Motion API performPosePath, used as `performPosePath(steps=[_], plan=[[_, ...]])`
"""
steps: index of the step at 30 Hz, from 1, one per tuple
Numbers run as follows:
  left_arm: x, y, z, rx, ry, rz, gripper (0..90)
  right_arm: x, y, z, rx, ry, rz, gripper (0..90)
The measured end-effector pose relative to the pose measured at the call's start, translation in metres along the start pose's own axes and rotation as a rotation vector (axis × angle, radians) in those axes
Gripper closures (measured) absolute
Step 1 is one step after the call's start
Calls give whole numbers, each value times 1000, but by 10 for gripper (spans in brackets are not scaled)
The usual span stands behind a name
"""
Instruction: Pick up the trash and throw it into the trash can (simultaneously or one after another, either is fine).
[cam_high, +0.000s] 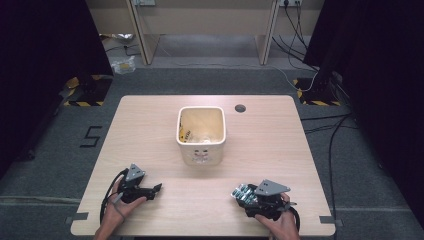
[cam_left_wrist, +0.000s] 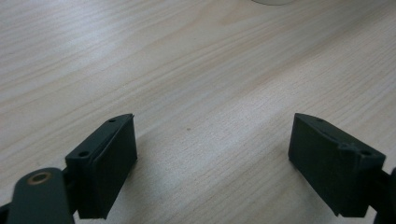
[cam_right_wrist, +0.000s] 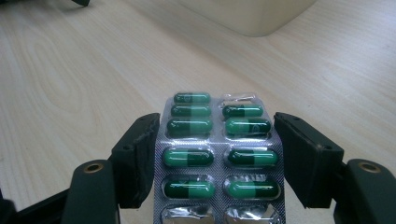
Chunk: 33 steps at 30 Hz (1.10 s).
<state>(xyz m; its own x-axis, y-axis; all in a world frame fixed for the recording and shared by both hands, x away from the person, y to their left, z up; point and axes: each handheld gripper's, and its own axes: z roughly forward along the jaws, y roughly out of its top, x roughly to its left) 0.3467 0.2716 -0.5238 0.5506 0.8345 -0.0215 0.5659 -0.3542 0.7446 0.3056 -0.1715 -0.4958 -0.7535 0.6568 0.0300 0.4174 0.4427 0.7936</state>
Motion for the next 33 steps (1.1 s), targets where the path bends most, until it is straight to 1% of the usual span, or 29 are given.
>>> performPosePath(steps=[15,22,24,33], plan=[[0,0,0,0,0,0,142,-7,10,-3,-27,-29,8,342],[0,0,0,0,0,0,142,-10,15,-6,-38,-37,-5,342],[0,0,0,0,0,0,142,-9,16,-6,-37,-40,1,343],[0,0,0,0,0,0,142,-13,20,-10,-48,-55,-1,342]])
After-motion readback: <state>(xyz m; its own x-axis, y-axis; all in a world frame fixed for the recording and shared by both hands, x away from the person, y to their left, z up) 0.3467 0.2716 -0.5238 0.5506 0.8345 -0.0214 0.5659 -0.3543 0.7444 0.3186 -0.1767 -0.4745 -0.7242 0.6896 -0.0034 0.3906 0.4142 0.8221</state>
